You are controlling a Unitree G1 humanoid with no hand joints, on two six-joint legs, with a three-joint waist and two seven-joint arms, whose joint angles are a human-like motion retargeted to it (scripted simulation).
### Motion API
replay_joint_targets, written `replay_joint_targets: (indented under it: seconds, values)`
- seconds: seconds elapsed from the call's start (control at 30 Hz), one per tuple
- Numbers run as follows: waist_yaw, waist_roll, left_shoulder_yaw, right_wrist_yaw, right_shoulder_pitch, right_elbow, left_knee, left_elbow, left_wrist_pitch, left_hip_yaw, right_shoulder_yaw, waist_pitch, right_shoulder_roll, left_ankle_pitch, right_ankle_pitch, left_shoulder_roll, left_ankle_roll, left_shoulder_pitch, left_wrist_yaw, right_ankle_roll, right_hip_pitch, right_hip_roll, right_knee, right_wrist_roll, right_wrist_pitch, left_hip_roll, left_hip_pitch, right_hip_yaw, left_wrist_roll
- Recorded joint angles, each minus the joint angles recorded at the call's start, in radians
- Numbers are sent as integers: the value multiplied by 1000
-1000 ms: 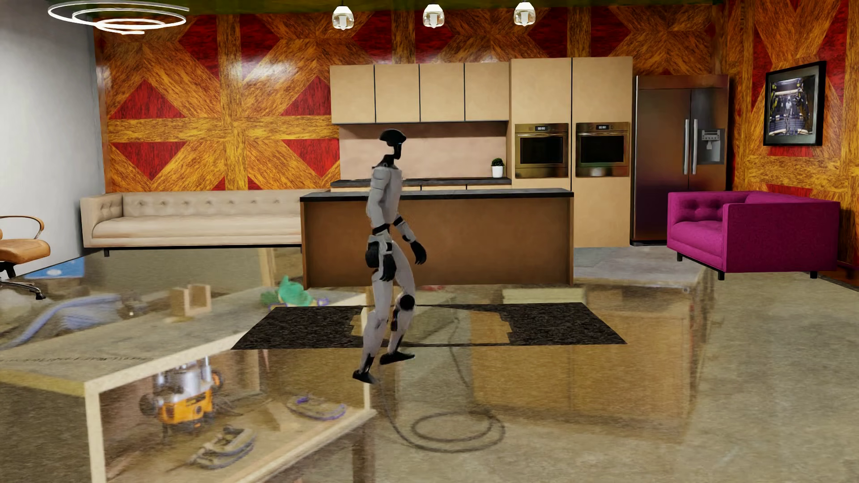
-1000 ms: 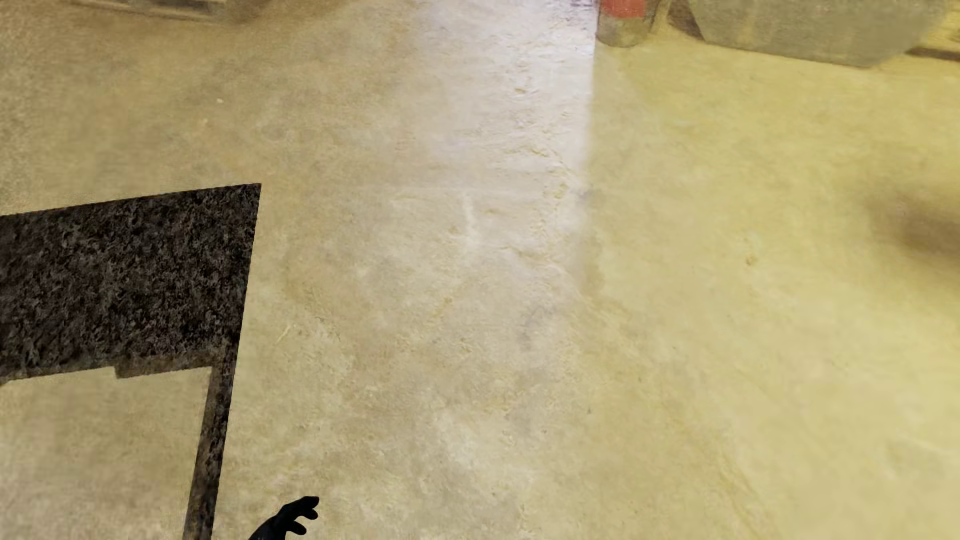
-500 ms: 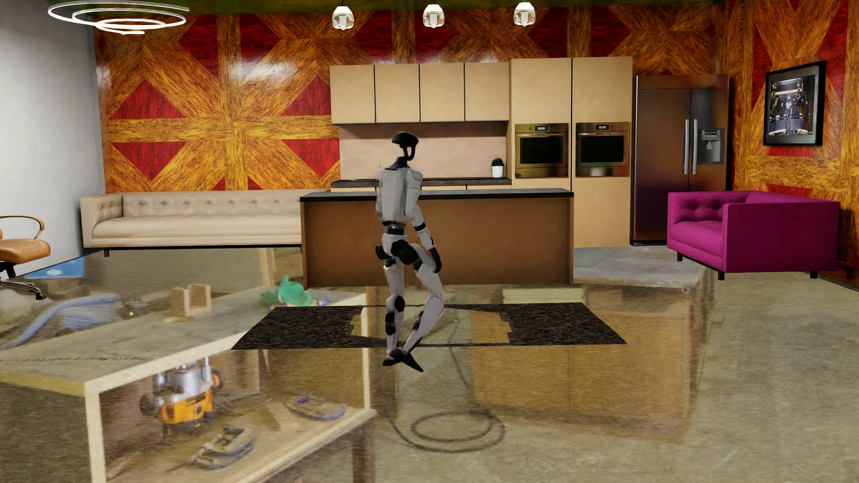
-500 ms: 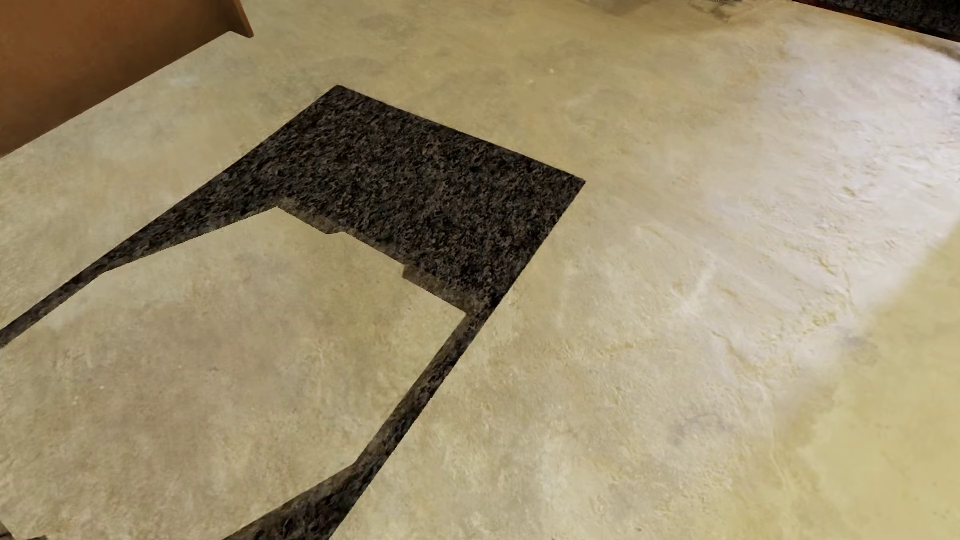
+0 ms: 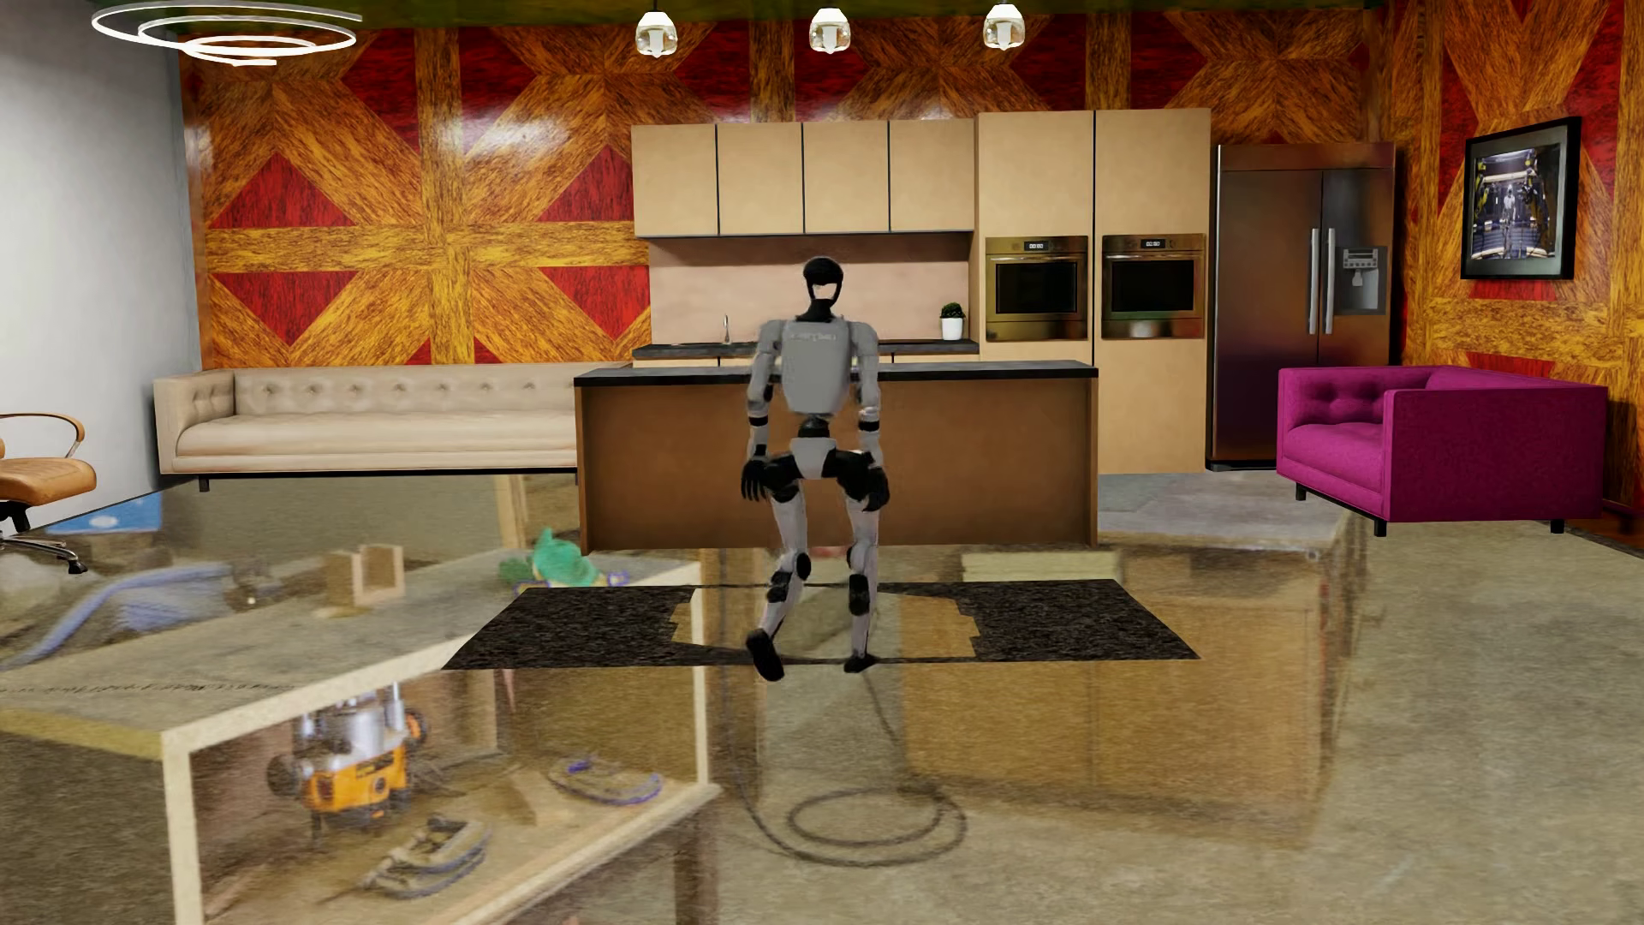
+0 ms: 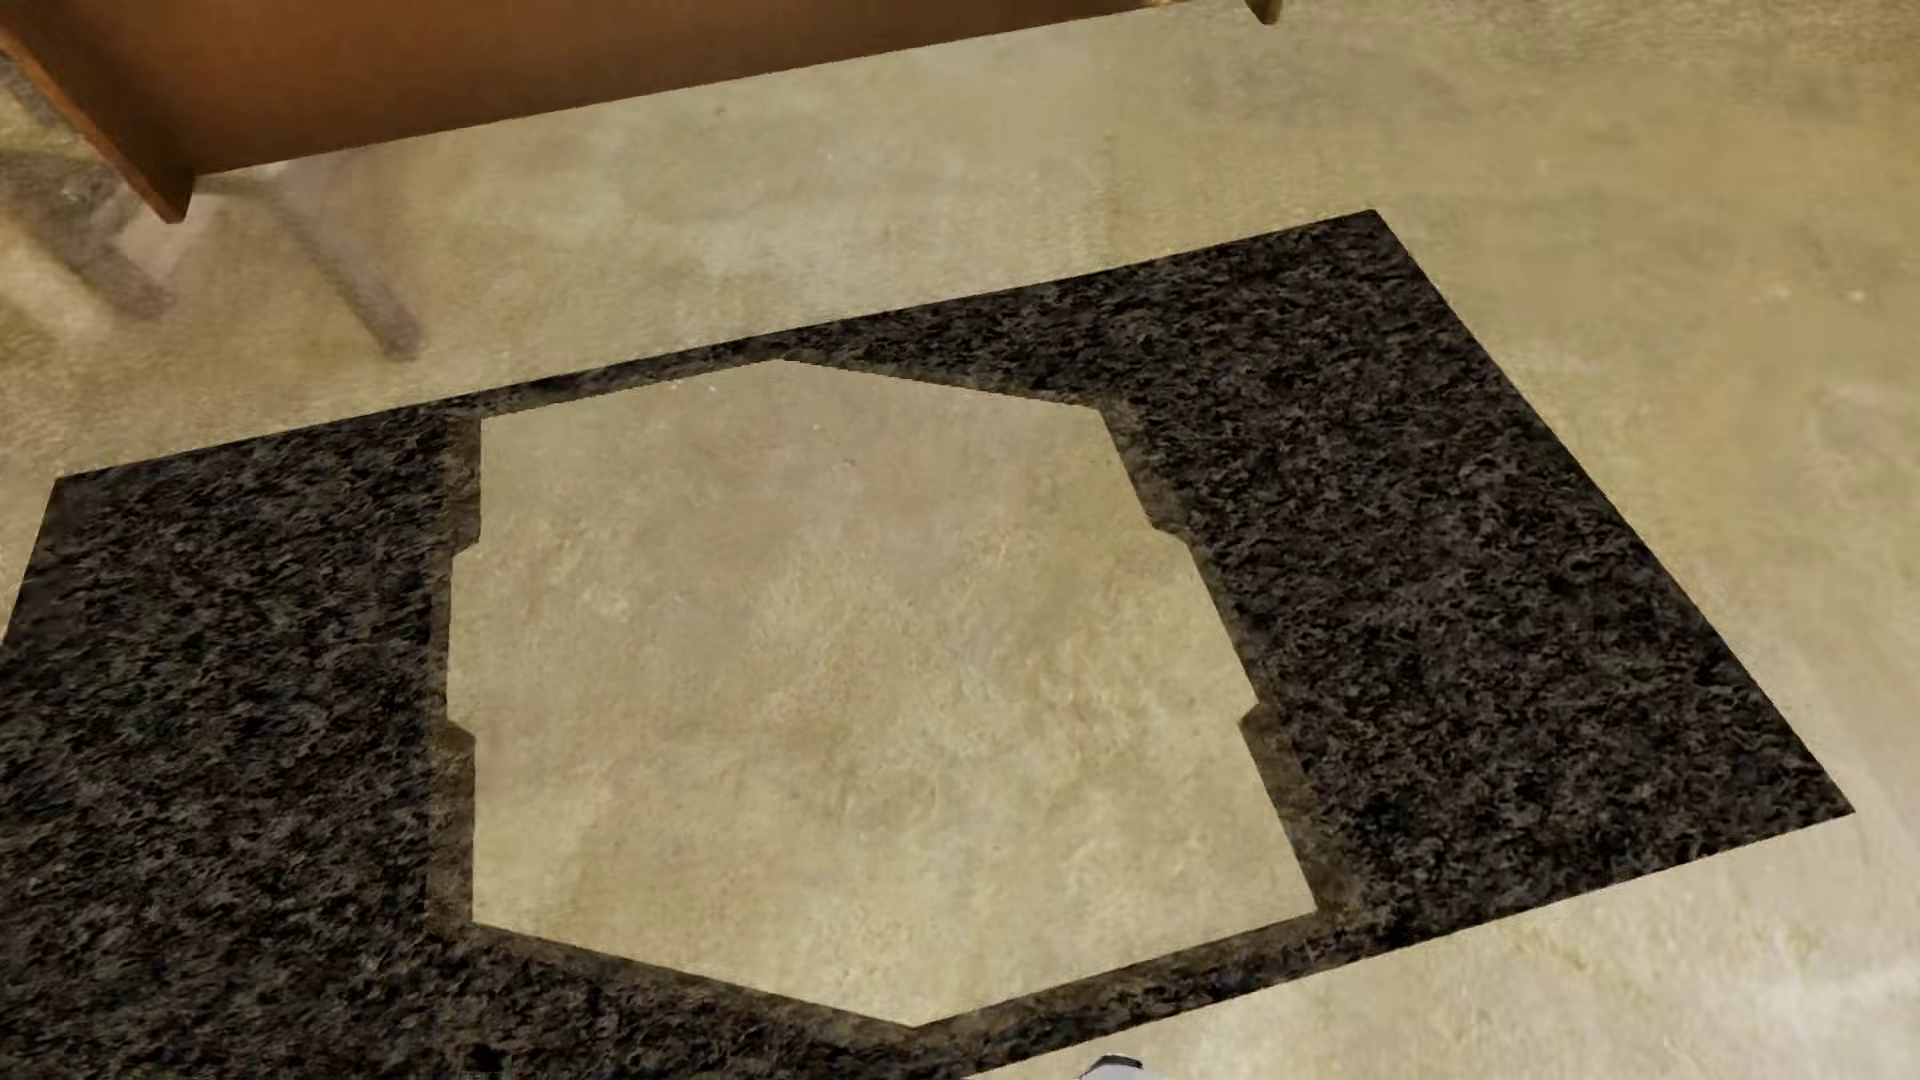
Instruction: Go to the counter
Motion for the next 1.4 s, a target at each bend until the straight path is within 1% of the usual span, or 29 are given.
replay_joint_targets:
  seconds: [0.03,0.07,0.13,0.2,0.23,0.27,0.33,0.37,0.4,0.43,0.47,0.53,0.6,0.67,0.7,0.77,0.83,0.87,0.93,0.97,1.0,1.03,1.07,1.1,1.17,1.2,1.27,1.33,1.4]
  values:
    - [9,5,-3,7,-23,-17,99,-26,-11,-4,41,1,-21,-31,-36,14,-4,-1,-31,6,62,-16,-5,-37,-22,32,-75,-47,-3]
    - [21,9,34,-78,-37,-61,147,-71,-17,34,35,1,-39,-36,-65,9,39,13,-15,14,127,-23,-20,-40,-29,91,-151,-87,-37]
    - [52,14,124,-315,-46,-148,98,-165,-65,116,-67,-3,-59,-65,-113,-14,125,67,86,28,247,-12,-61,44,-74,176,-280,-154,-128]
    - [80,12,176,-359,-86,-237,-116,-227,-96,161,-136,-9,-86,-116,-166,-25,125,124,170,45,356,9,-94,129,-102,180,-351,-189,-183]
    - [93,8,193,-359,-118,-280,-279,-252,-92,196,-140,-13,-106,-118,-190,-33,146,156,186,56,408,18,-115,138,-108,184,-361,-196,-187]
    - [105,1,220,-354,-158,-330,-482,-259,-81,230,-139,-17,-137,-90,-207,-51,172,175,193,68,460,26,-147,135,-114,183,-351,-195,-195]
    - [129,-15,287,-361,-243,-402,-911,-232,-39,237,-119,-27,-179,-7,-226,-105,82,209,202,108,550,27,-200,109,-116,165,-280,-166,-213]
    - [139,-21,312,-361,-277,-429,-982,-192,-7,278,-108,-31,-193,53,-219,-133,118,221,201,128,591,19,-205,101,-118,174,-250,-149,-213]
    - [146,-28,323,-362,-299,-451,-936,-134,28,312,-102,-33,-202,140,-189,-160,231,230,192,155,625,-2,-184,101,-120,175,-228,-120,-203]
    - [152,-37,323,-371,-308,-468,-859,-58,67,329,-111,-29,-206,104,-134,-186,316,229,169,180,637,-39,-124,113,-117,161,-217,-80,-186]
    - [154,-49,304,-395,-291,-477,-783,27,111,340,-148,-23,-192,24,-25,-197,327,214,120,202,616,-73,-5,144,-111,147,-200,-31,-154]
    - [149,-70,246,-447,-241,-467,-728,123,141,362,-203,-11,-126,-89,229,-201,315,187,-19,183,496,-112,299,211,-90,132,-127,74,-67]
    - [136,-89,282,-377,-242,-422,-771,86,73,408,-104,-1,-115,-145,246,-226,324,188,-67,172,318,-183,591,184,-84,106,-17,150,-69]
    - [115,-112,352,-287,-195,-392,-805,31,36,411,-26,7,-106,-194,203,-223,318,150,42,109,152,-212,748,141,-108,79,81,171,-85]
    - [101,-120,343,-273,-147,-376,-806,16,33,399,-33,8,-88,-221,179,-201,311,115,110,96,74,-216,765,143,-105,70,112,157,-41]
    - [72,-128,330,-279,-48,-320,-792,-15,23,364,-93,5,-49,-278,125,-161,299,35,177,54,-56,-192,669,181,-73,60,153,101,1]
    - [46,-130,318,-290,47,-257,-774,-36,-27,323,-173,-4,-29,-344,105,-116,289,-48,155,36,-133,-133,421,237,-24,50,189,52,-16]
    - [36,-129,304,-291,82,-216,-779,-52,-54,302,-186,-10,-27,-373,129,-94,281,-85,142,46,-144,-93,234,249,-6,47,213,46,-14]
    - [22,-126,261,-251,153,-160,-816,-91,-86,262,-174,-30,-34,-416,234,-50,258,-147,138,138,-99,-23,-223,236,10,46,276,57,-4]
    - [16,-122,241,-230,190,-148,-829,-112,-98,241,-179,-40,-32,-425,292,-31,243,-167,145,111,-65,-6,-346,234,18,54,310,61,-4]
    - [11,-117,232,-224,223,-141,-805,-136,-107,217,-192,-45,-21,-433,341,-16,228,-177,154,-39,-55,4,-311,240,22,73,331,40,-15]
    - [7,-105,244,-233,237,-129,-726,-166,-111,201,-205,-45,-4,-405,296,-8,210,-171,167,-72,-41,16,-260,246,22,101,328,16,-39]
    - [3,-90,281,-247,228,-106,-591,-190,-112,193,-210,-40,7,-329,232,-24,193,-145,204,-59,-25,30,-201,243,32,130,294,7,-77]
    - [0,-79,313,-231,210,-88,-434,-196,-105,175,-197,-34,12,-192,171,-55,118,-113,243,-52,-9,33,-139,227,44,149,241,-4,-115]
    - [-1,-65,271,-169,173,-122,-103,-168,-79,104,-147,-28,5,11,66,-65,48,-79,211,-59,49,28,-67,174,17,159,92,-47,-114]
    - [2,-54,200,-183,157,-161,35,-149,-74,94,-153,-23,4,34,22,-37,48,-72,130,-59,93,31,-49,169,-8,189,21,-73,-65]
    - [20,-28,149,-315,81,-201,177,-129,-78,132,-195,-13,10,11,-53,-19,141,-29,27,-47,177,48,-24,193,-32,278,-110,-94,11]
    - [50,-7,240,-373,-50,-168,114,-111,-45,215,-166,-13,-1,-68,-97,-77,186,53,85,-35,263,76,-46,166,-28,335,-200,-83,-42]
    - [79,7,300,-333,-183,-172,-108,-69,-14,317,-107,-19,-19,-154,-136,-101,211,121,119,-20,348,102,-88,129,-38,341,-246,-60,-82]
